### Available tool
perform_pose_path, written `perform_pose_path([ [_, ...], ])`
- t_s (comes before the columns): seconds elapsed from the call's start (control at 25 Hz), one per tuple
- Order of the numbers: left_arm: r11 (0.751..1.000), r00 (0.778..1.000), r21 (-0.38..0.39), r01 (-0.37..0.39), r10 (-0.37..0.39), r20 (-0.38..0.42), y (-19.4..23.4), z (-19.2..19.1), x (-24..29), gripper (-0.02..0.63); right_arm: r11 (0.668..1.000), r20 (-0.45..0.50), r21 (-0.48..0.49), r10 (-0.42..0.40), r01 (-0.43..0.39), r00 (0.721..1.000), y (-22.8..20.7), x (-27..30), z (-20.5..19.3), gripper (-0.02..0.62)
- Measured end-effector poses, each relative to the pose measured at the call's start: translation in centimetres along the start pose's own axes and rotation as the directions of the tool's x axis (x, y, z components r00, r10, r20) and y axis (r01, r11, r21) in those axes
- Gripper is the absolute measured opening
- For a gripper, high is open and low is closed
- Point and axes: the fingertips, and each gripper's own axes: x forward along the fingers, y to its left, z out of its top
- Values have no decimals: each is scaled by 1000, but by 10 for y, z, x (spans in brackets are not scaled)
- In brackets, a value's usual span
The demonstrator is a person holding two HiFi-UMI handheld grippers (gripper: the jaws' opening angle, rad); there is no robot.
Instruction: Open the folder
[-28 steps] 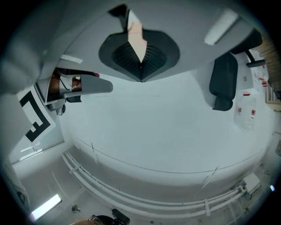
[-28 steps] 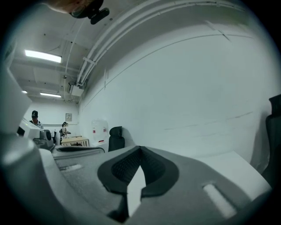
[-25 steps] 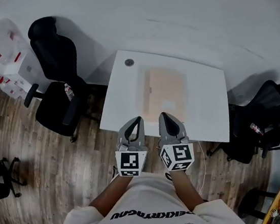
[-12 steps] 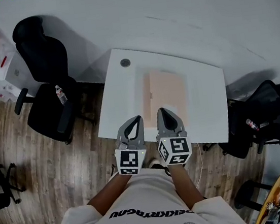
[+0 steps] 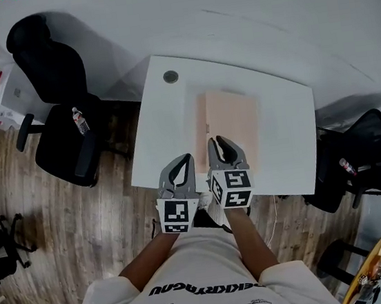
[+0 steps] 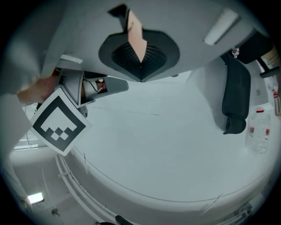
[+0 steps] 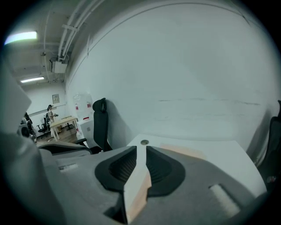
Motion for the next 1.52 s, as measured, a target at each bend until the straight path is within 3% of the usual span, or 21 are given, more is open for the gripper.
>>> perform_pose_path([
  [0.36, 999, 997, -33, -30, 28, -69, 9, -28, 20, -5, 1000, -195, 16, -9, 12, 981, -15, 40, -35, 116],
  [0.76, 996, 992, -78, -51, 41, -119, 11, -51, 28, -5, 997, -392, -22, -74, 71, 917, -25, 70, -71, 175],
  [1.2, 987, 984, -125, -104, 83, -159, 26, -70, 28, -5, 985, -502, -144, -158, 98, 851, -28, 91, -98, 210],
  [1.52, 989, 983, -122, -89, 67, -173, 26, -78, 30, -5, 971, -508, -208, -209, 116, 836, -29, 94, -108, 193],
])
